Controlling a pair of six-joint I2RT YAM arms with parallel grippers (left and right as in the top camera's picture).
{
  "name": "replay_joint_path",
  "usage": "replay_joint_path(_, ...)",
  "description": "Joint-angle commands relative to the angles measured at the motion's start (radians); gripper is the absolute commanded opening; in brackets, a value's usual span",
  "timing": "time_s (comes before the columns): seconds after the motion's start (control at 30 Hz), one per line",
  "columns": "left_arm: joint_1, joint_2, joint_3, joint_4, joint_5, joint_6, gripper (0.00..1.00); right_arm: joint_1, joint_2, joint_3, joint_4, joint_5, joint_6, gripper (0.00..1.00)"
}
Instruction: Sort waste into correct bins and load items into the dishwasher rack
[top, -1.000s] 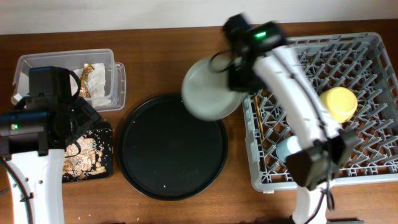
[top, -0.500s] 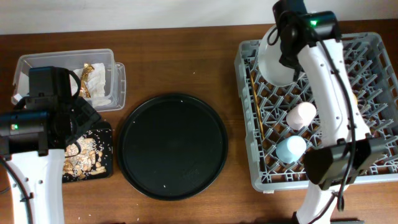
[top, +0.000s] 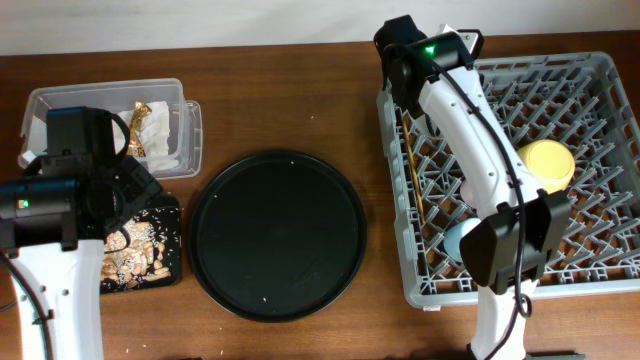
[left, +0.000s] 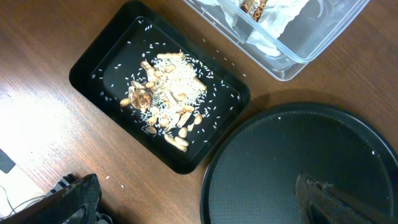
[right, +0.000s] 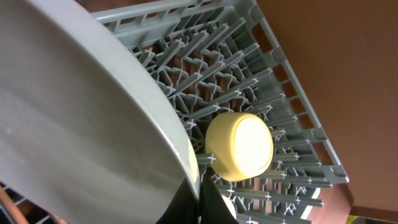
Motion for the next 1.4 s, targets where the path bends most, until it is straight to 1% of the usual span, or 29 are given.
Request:
replay_joint_path(0.0, 0.005, 0.001, 0.0, -0.002, -0.007, 0.001, 0.99, 0.006, 0.019, -0.005, 0.009, -0.096, 0.021, 0.04)
replay_joint_path(0.1, 0.005, 0.001, 0.0, -0.002, -0.007, 0.001, 0.99, 0.006, 0.045, -0.005, 0.0, -0.148, 0.021, 0.04)
replay_joint_path(0.2, 0.005, 0.001, 0.0, -0.002, -0.007, 0.001, 0.99, 0.006, 0.046, -0.005, -0.013, -0.235, 0.02, 0.15)
replay_joint_path(0.23, 0.005, 0.001, 0.0, -0.002, -0.007, 0.001, 0.99, 0.006, 0.03, -0.003, -0.021, -0.26, 0.021, 0.17)
replay_joint_path(0.27, 0.005, 0.001, 0.0, -0.002, -0.007, 0.001, 0.99, 0.006, 0.013, 0.005, -0.029, -0.27, 0.02, 0.23)
replay_joint_path(0.33, 0.005, 0.001, 0.0, -0.002, -0.007, 0.001, 0.99, 0.006, -0.038, 0.05, -0.065, -0.277, 0.021, 0.48)
replay_joint_path(0.37, 0.005, 0.001, 0.0, -0.002, -0.007, 0.001, 0.99, 0.006, -0.065, 0.073, -0.084, -0.283, 0.021, 0.66)
replay_joint_path(0.4, 0.005, 0.001, 0.0, -0.002, -0.007, 0.001, 0.99, 0.006, -0.103, 0.102, -0.107, -0.291, 0.021, 0.99)
replay_joint_path(0.53, 0.005, 0.001, 0.0, -0.002, -0.007, 0.001, 0.99, 0.006, -0.31, 0.175, -0.194, -0.335, 0.021, 0.99)
replay_joint_path(0.57, 0.005, 0.001, 0.0, -0.002, -0.007, 0.001, 0.99, 0.006, -0.402, 0.175, -0.239, -0.374, 0.021, 0.99)
replay_joint_path(0.6, 0.005, 0.001, 0.0, -0.002, -0.007, 0.001, 0.99, 0.006, -0.457, 0.164, -0.241, -0.43, -0.022, 0.99)
replay_joint_path(0.63, 0.005, 0.001, 0.0, -0.002, -0.007, 0.001, 0.99, 0.006, -0.521, 0.141, -0.241, -0.496, -0.032, 0.99)
replay_joint_path(0.67, 0.005, 0.001, 0.0, -0.002, -0.007, 0.001, 0.99, 0.014, -0.593, 0.101, -0.241, -0.534, -0.048, 0.99)
replay_joint_path(0.73, 0.005, 0.001, 0.0, -0.002, -0.007, 0.001, 0.99, 0.051, -0.726, -0.017, -0.241, -0.541, -0.047, 0.99)
replay_joint_path(0.8, 0.005, 0.001, 0.0, -0.002, -0.007, 0.001, 0.99, 0.096, -0.858, -0.167, -0.241, -0.582, -0.04, 0.99)
replay_joint_path(0.83, 0.005, 0.001, 0.0, -0.002, -0.007, 0.001, 0.99, 0.104, -0.9, -0.222, -0.241, -0.594, -0.04, 0.99)
replay_joint_path(0.9, 0.005, 0.001, 0.0, -0.002, -0.007, 0.001, 0.99, 0.106, -1.028, -0.392, -0.241, -0.636, -0.04, 0.99)
replay_joint_path(1.0, 0.005, 0.001, 0.0, -0.002, -0.007, 0.001, 0.99, 0.106, -1.093, -0.467, -0.241, -0.644, -0.04, 0.99)
replay_joint_path(1.27, 0.005, 0.001, 0.0, -0.002, -0.007, 0.001, 0.99, 0.096, -1.093, -0.468, -0.241, -0.656, -0.048, 0.99)
replay_joint_path(1.33, 0.005, 0.001, 0.0, -0.002, -0.007, 0.001, 0.99, 0.037, -1.163, -0.51, -0.193, -0.721, -0.052, 0.99)
replay_joint_path(1.37, 0.005, 0.001, 0.0, -0.002, -0.007, 0.001, 0.99, 0.014, -1.212, -0.553, -0.153, -0.754, -0.084, 0.99)
